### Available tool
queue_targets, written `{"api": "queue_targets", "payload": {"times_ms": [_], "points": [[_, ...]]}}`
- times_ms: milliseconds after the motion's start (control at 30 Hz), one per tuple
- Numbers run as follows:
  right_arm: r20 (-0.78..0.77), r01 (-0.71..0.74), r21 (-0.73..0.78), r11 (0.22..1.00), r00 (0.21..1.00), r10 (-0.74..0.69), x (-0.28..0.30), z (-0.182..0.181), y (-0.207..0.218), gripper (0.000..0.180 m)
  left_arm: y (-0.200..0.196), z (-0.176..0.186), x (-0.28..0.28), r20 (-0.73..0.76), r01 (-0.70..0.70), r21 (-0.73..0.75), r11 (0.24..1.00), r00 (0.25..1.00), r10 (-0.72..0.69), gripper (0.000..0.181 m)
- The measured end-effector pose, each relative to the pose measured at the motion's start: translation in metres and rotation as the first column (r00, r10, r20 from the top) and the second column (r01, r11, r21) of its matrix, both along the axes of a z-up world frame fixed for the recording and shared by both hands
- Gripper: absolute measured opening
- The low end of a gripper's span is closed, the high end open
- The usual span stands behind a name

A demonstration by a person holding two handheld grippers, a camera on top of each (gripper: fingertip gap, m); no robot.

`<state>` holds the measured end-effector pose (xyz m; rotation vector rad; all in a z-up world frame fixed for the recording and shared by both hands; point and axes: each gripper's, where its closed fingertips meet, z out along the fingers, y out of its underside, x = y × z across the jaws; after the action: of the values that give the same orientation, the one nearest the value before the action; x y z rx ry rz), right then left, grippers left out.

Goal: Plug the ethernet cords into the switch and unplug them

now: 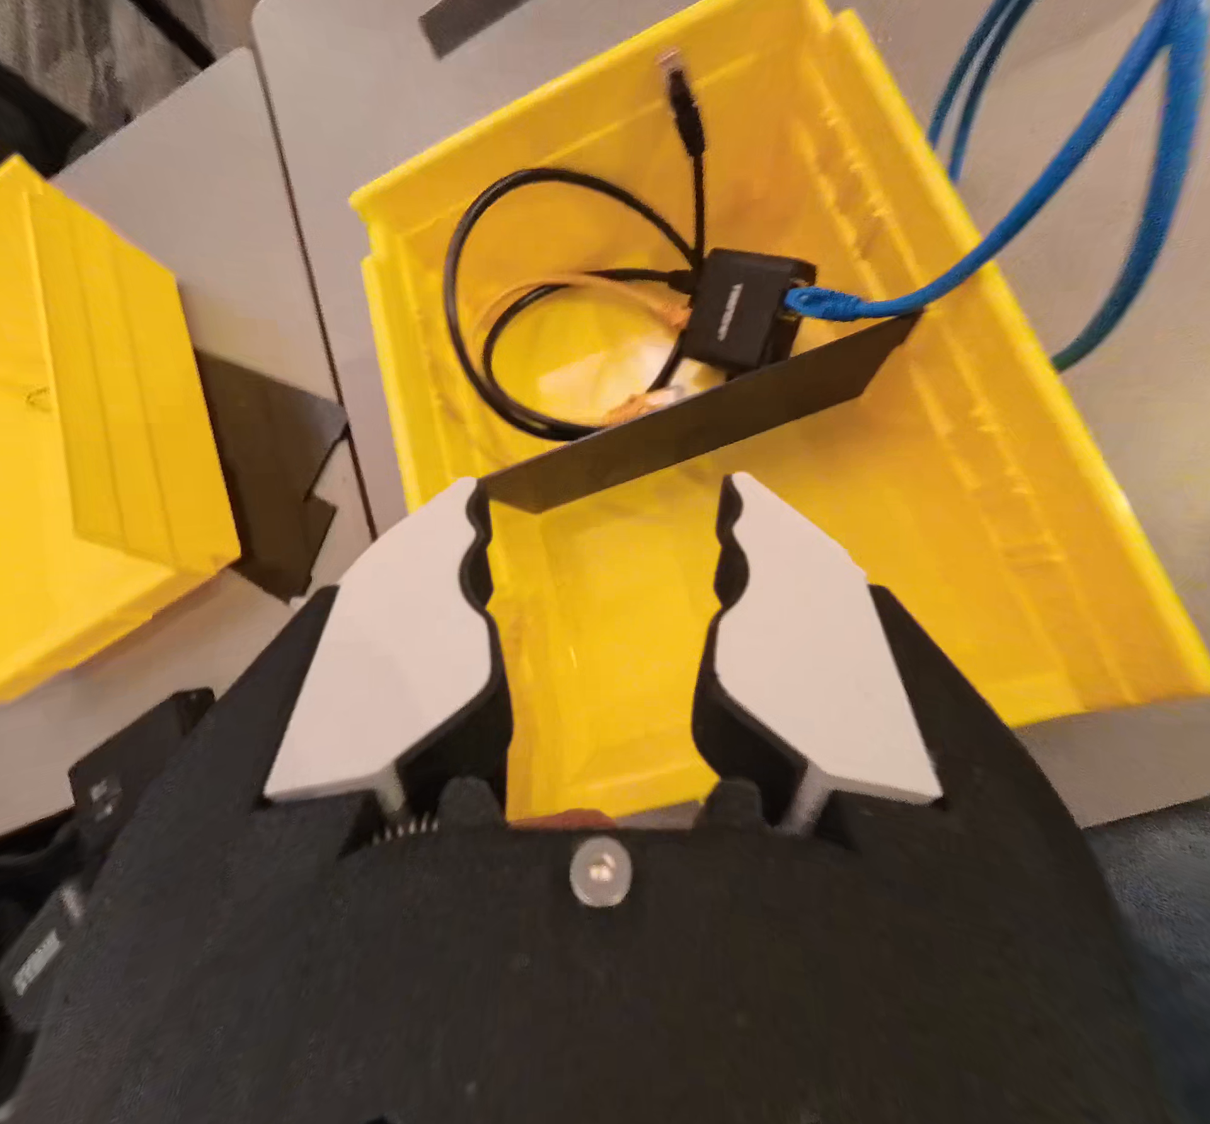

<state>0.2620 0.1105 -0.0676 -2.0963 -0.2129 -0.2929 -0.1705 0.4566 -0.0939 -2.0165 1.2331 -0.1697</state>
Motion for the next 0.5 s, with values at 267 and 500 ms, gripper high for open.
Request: {"api": "queue_targets", "payload": {"times_ms": [267, 500], "points": [[-0.221, -0.251, -0.112, 0.961, 0.950, 0.222, -0.064, -0.084, 0.052, 0.067, 0.006, -0.039, 0.084, -0.175, 0.270, -0.157, 0.950, 0.939, -0.296, 0.079], [-0.276, -0.294, -0.091, 0.951, 0.925, 0.260, -0.075, -0.097, 0.055, 0.063, 0.012, -0.074, 0.103, -0.214, 0.401, -0.415, 0.817, 0.830, -0.516, 0.069]]}}
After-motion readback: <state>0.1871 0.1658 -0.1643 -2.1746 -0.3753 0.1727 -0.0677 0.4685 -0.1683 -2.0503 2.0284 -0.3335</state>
